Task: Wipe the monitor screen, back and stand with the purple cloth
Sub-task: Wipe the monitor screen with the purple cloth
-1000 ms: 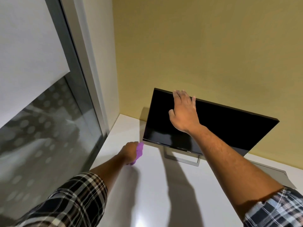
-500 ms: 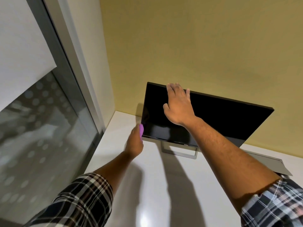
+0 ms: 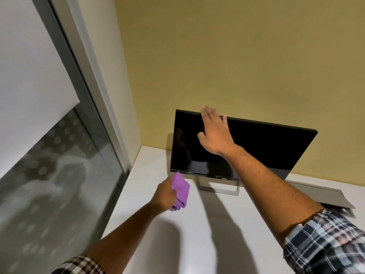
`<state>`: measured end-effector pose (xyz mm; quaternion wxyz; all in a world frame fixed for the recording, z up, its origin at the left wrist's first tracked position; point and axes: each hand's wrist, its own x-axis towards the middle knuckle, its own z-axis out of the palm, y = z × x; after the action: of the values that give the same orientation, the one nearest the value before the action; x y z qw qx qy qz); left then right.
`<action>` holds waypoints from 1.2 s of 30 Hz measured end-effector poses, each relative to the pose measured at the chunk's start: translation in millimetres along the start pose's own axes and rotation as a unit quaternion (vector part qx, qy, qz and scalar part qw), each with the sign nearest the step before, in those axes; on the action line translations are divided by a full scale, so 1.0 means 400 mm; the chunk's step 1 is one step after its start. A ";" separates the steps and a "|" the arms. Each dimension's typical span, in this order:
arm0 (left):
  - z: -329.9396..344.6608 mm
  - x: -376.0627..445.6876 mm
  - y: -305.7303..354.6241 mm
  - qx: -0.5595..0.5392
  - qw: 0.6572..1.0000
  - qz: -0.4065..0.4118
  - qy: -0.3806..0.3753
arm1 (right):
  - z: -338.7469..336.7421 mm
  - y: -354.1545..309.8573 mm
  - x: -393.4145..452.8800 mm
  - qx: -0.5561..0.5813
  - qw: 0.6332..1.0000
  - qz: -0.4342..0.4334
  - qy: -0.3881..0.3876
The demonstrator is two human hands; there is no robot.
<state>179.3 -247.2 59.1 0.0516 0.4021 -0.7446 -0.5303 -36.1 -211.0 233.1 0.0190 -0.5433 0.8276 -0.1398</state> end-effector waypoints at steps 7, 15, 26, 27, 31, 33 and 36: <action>-0.032 -0.074 0.096 -0.131 0.990 0.052 -0.021 | 0.130 0.035 -0.218 0.214 0.955 0.086 0.187; 0.013 -0.080 0.118 -0.311 0.948 0.008 -0.064 | 0.242 0.018 -0.398 0.554 0.767 0.324 -0.004; 0.095 -0.095 0.112 -0.244 0.950 -0.099 -0.170 | 0.279 0.107 -0.539 0.462 0.859 0.221 -0.009; 0.101 -0.101 0.122 -0.227 0.954 -0.086 -0.175 | 0.277 0.120 -0.541 0.469 0.853 0.231 -0.004; 0.141 -0.123 0.161 -0.136 0.969 -0.014 -0.204 | 0.241 0.168 -0.546 0.472 0.847 0.245 0.024; 0.170 -0.132 0.185 -0.111 0.970 0.030 -0.215 | 0.219 0.188 -0.543 0.459 0.856 0.234 0.034; 0.224 -0.146 0.236 -0.074 0.973 0.094 -0.196 | 0.187 0.232 -0.541 0.451 0.867 0.208 0.034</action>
<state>122.0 -131.1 119.3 -0.0158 0.2133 -0.7333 -0.6454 -16.8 3.1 111.7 0.2624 -0.2856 0.7681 -0.5094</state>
